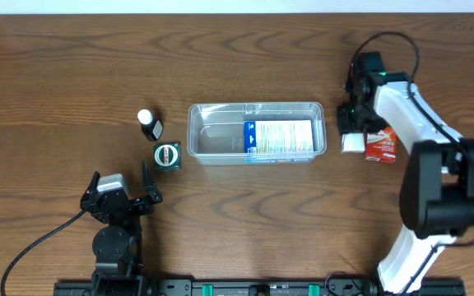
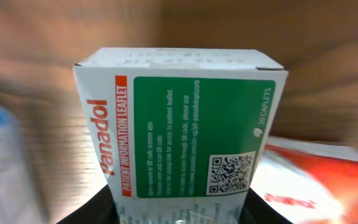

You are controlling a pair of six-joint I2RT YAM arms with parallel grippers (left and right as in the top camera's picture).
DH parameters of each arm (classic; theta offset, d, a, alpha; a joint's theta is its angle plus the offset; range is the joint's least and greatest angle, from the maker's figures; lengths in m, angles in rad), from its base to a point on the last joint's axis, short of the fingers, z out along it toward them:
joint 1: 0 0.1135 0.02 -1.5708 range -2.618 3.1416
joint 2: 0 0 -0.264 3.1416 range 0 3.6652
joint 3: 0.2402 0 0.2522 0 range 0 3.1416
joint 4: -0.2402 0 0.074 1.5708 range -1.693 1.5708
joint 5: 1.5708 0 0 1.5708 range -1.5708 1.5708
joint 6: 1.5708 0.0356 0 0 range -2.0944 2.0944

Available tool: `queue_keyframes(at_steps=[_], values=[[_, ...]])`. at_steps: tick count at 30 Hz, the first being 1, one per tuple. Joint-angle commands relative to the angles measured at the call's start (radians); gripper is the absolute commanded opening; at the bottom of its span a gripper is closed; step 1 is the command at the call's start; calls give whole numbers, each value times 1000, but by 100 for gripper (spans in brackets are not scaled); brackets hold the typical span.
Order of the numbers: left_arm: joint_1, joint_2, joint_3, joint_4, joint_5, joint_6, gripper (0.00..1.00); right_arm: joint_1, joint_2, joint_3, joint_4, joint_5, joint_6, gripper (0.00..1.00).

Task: Pack container
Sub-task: 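Lift the Panadol box and carry it left over the container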

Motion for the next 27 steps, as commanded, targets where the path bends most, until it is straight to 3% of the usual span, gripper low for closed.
queue_keyframes(at_steps=[1,11,27], values=[[0,2,-21,-32,-27,18,98,-10,-120,68,2,14,11,40],[0,2,-21,-32,-27,18,98,59,-290,78,33,-42,-63,41],[0,2,-21,-32,-27,18,98,379,-275,74,188,19,-263,38]])
